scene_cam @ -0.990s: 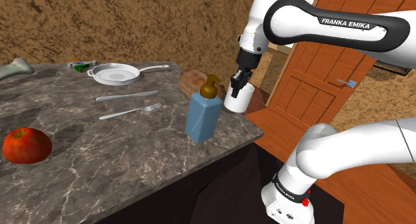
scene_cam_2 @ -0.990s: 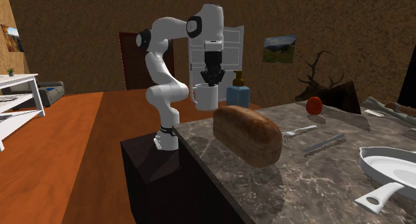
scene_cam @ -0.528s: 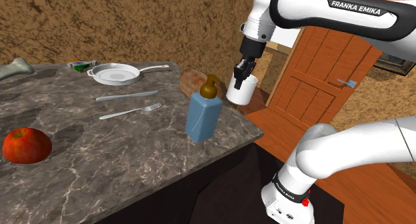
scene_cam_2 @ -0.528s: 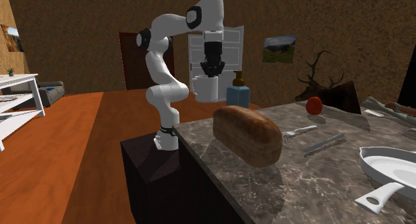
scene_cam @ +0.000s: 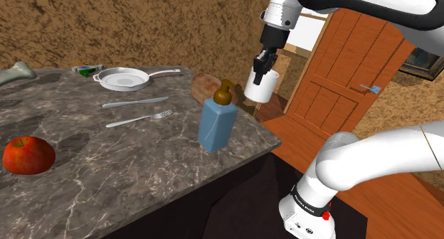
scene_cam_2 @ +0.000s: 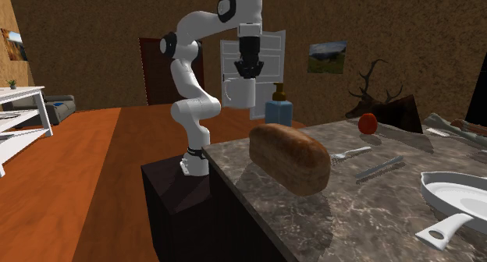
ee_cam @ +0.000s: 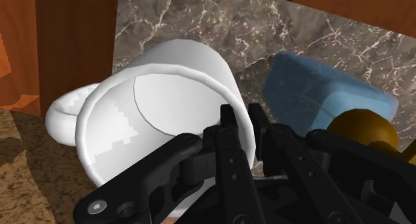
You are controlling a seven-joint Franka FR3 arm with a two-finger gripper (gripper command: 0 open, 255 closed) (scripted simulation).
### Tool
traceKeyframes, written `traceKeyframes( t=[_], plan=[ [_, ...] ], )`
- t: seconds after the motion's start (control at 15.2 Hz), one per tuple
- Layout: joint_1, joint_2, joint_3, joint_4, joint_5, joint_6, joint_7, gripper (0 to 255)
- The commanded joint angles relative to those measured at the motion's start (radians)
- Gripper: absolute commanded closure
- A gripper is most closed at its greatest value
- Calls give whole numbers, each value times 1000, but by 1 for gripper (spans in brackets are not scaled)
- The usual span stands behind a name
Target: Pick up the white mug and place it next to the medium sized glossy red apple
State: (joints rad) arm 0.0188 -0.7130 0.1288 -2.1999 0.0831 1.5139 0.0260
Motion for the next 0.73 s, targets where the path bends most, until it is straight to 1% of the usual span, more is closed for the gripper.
traceKeyframes(
  t=[0.0,0.33,0.66],
  plan=[
    [5,14,20,22,11,-6,23,255],
    [28,86,128,84,62,14,143,255],
    [43,184,238,173,92,35,266,255]
  ],
)
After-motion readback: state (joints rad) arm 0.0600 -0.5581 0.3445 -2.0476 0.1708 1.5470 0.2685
